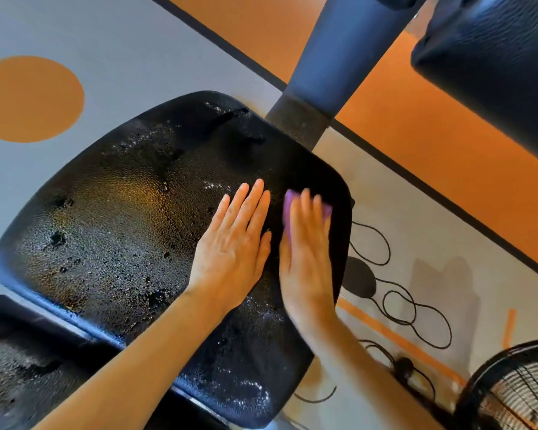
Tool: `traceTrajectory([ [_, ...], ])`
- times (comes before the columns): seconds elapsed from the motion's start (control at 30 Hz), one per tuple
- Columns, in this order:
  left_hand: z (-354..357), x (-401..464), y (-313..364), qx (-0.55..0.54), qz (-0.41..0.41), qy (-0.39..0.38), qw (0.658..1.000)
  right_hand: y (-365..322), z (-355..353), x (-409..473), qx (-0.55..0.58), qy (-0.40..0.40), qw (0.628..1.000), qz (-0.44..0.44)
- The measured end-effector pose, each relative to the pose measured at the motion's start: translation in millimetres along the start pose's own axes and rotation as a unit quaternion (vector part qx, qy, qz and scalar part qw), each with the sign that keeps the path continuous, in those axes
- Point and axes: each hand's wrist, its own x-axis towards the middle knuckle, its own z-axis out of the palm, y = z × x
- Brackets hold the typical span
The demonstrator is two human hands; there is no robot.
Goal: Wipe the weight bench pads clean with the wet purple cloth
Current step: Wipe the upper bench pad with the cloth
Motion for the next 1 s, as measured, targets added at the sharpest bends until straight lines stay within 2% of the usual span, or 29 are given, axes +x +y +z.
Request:
traceTrajectory([
  [0.03,1,0,0,0.0,-0.001,0.004,1.0,2,-4,-12,-0.007,-0.025,0.999,-0.03],
  [0.1,2,1,0,0.004,0.0,0.007,1.0,16,-8,22,-0.021,-0.037,0.998,-0.045],
  [0.2,4,0,-1,0.005,-0.002,0.01,1.0,17,-5,101,-0.048,-0.009,0.998,0.049],
  [0.27,3,2,-1,-0.002,-0.002,0.015,1.0,3,2,82,-0.038,0.003,0.997,0.065],
  [0.37,2,0,-2,-0.006,0.0,0.022,1.0,-10,-6,2,0.001,-0.047,0.999,0.001],
  [0.43,2,1,-1,-0.001,0.002,0.023,1.0,5,-9,22,-0.013,-0.057,0.998,-0.027],
  [0.53,2,0,-1,0.001,0.003,0.015,1.0,17,-2,109,-0.042,-0.004,0.998,0.048],
  [0.6,-2,0,-4,-0.001,0.014,0.013,1.0,6,5,111,-0.048,0.021,0.995,0.081],
  [0.73,-17,-4,-28,-0.005,0.005,0.023,1.0,-15,-1,2,0.009,-0.052,0.998,-0.03],
  [0.8,-23,-6,-45,0.014,-0.01,0.018,1.0,-3,-3,24,0.002,-0.065,0.996,-0.055],
  [0.9,-25,-12,-61,0.03,-0.04,0.006,0.999,3,2,114,-0.033,-0.018,0.998,0.049],
  [0.97,-24,-13,-64,0.027,-0.05,0.005,0.998,-9,11,112,-0.037,0.005,0.996,0.085],
  [1.0,-23,-13,-63,0.028,-0.053,0.004,0.998,-18,13,87,-0.026,-0.001,0.998,0.063],
])
